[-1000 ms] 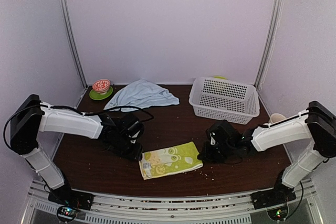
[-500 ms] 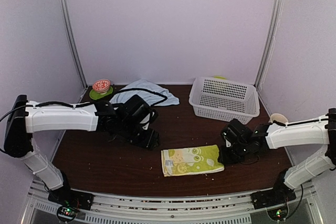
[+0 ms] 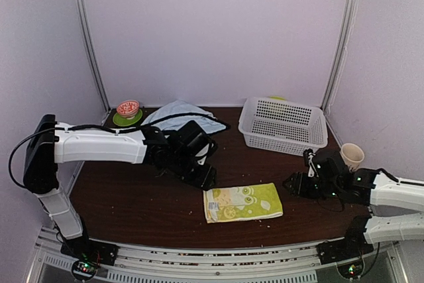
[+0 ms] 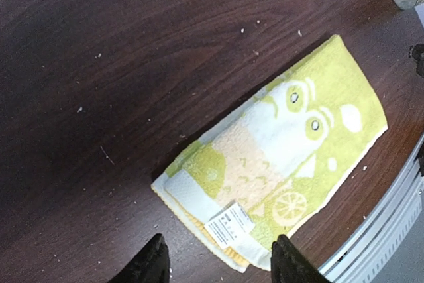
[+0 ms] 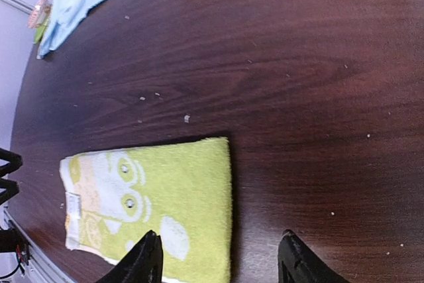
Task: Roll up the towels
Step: Move the towel to the center of the board, then roll the towel from the center of the board.
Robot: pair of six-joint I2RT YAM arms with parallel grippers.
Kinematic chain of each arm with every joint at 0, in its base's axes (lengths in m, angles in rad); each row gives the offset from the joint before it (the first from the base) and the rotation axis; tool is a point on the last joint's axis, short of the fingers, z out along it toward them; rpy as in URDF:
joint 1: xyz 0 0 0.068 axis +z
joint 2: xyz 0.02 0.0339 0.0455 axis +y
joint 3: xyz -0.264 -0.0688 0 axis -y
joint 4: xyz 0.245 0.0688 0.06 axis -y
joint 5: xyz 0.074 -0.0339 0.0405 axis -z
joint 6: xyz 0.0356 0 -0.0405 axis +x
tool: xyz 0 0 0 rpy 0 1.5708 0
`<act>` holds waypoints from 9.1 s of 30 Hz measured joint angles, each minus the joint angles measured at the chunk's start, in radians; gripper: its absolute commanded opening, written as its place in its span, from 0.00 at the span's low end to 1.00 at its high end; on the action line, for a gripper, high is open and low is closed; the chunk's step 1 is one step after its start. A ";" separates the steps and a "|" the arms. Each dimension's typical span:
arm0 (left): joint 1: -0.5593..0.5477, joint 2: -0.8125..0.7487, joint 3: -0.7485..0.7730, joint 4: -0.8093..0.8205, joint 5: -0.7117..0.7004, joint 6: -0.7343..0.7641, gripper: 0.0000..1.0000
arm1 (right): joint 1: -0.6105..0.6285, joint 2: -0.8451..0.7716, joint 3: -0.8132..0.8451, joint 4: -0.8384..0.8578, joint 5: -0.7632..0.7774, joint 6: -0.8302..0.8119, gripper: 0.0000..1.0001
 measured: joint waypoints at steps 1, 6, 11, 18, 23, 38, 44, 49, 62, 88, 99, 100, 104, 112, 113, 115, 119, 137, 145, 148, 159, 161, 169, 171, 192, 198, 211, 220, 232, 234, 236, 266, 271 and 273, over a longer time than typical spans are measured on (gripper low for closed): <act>-0.001 0.014 0.005 -0.001 0.000 0.003 0.51 | -0.008 0.019 -0.008 0.008 -0.009 0.003 0.57; -0.001 0.085 0.008 -0.002 -0.002 0.019 0.49 | -0.018 0.169 -0.043 0.078 -0.063 0.029 0.50; -0.001 0.133 -0.010 0.000 -0.007 0.029 0.46 | -0.040 0.245 -0.068 0.192 -0.099 0.064 0.45; -0.001 0.148 -0.060 -0.001 -0.020 0.031 0.45 | -0.051 0.334 -0.087 0.342 -0.156 0.100 0.45; -0.001 0.103 -0.067 -0.024 -0.045 0.032 0.46 | -0.051 0.337 -0.092 0.367 -0.164 0.111 0.49; -0.020 0.156 0.122 -0.043 0.039 0.062 0.34 | -0.051 0.323 -0.093 0.343 -0.171 0.112 0.45; -0.021 0.239 0.101 -0.050 0.036 0.063 0.27 | -0.051 0.327 -0.103 0.362 -0.203 0.119 0.37; -0.021 0.251 0.070 -0.052 0.020 0.055 0.22 | -0.051 0.326 -0.120 0.375 -0.218 0.140 0.17; -0.021 0.250 0.045 0.005 0.013 0.033 0.19 | -0.022 0.241 -0.098 0.221 -0.182 0.109 0.00; -0.027 0.242 0.023 0.039 0.019 0.018 0.18 | 0.237 0.431 0.191 0.087 -0.043 0.031 0.00; -0.027 0.238 0.014 0.053 0.019 0.016 0.18 | 0.259 0.538 0.195 0.164 -0.059 0.055 0.00; -0.028 0.238 0.014 0.053 0.019 0.016 0.18 | 0.259 0.550 0.196 0.175 -0.063 0.058 0.00; -0.028 0.236 0.013 0.054 0.019 0.016 0.19 | 0.261 0.596 0.196 0.208 -0.077 0.071 0.00; -0.035 0.198 0.008 -0.003 0.024 0.020 0.38 | 0.266 0.637 0.196 0.278 -0.093 0.095 0.13; -0.036 0.187 0.008 -0.014 0.025 0.021 0.39 | 0.266 0.640 0.196 0.288 -0.096 0.097 0.15; -0.038 0.148 0.019 -0.047 0.031 0.023 0.41 | 0.268 0.642 0.196 0.304 -0.100 0.099 0.18; -0.040 0.086 0.082 -0.069 0.045 0.024 0.41 | 0.270 0.642 0.184 0.335 -0.104 0.102 0.21; -0.040 0.301 0.293 0.098 0.213 -0.016 0.10 | 0.270 0.634 0.071 0.564 -0.126 0.103 0.28; -0.032 0.370 0.355 0.129 0.264 -0.031 0.08 | 0.270 0.655 0.072 0.601 -0.132 0.103 0.28; -0.025 0.380 0.357 0.137 0.275 -0.036 0.07 | 0.270 0.658 0.073 0.605 -0.133 0.103 0.28; 0.011 0.487 0.357 0.158 0.296 -0.059 0.02 | 0.270 0.659 0.084 0.592 -0.141 0.094 0.40; 0.016 0.504 0.357 0.158 0.298 -0.060 0.02 | 0.270 0.654 0.095 0.573 -0.150 0.084 0.45; 0.032 0.512 0.346 0.186 0.321 -0.076 0.00 | 0.270 0.509 0.120 0.341 -0.158 0.049 0.45; 0.033 0.512 0.343 0.191 0.323 -0.078 0.00 | 0.270 0.459 0.129 0.288 -0.151 0.038 0.40; 0.033 0.509 0.321 0.223 0.323 -0.079 0.00 | 0.360 0.636 0.243 0.155 -0.089 0.001 0.20; 0.033 0.504 0.307 0.241 0.323 -0.078 0.00 | 0.360 0.544 0.211 0.140 -0.084 0.000 0.48; 0.033 0.497 0.289 0.263 0.322 -0.078 0.00 | 0.165 0.353 0.008 0.329 -0.134 0.163 0.58; 0.033 0.491 0.281 0.266 0.319 -0.078 0.00 | 0.127 0.518 -0.043 0.590 -0.230 0.279 0.42; 0.034 0.462 0.252 0.250 0.304 -0.077 0.01 | 0.122 0.628 -0.054 0.730 -0.300 0.329 0.00; 0.034 0.441 0.240 0.226 0.294 -0.073 0.05 | 0.122 0.603 -0.027 0.645 -0.288 0.293 0.00; 0.034 0.411 0.222 0.191 0.275 -0.065 0.09 | 0.122 0.570 0.011 0.528 -0.264 0.245 0.00; 0.039 0.355 0.165 0.129 0.165 0.005 0.04 | 0.200 0.689 0.509 -0.343 0.190 -0.112 0.00; 0.039 0.355 0.142 0.166 0.173 0.004 0.03 | 0.227 0.708 0.535 -0.354 0.219 -0.087 0.00; 0.039 0.355 0.136 0.180 0.175 0.004 0.02 | 0.237 0.713 0.543 -0.353 0.225 -0.077 0.00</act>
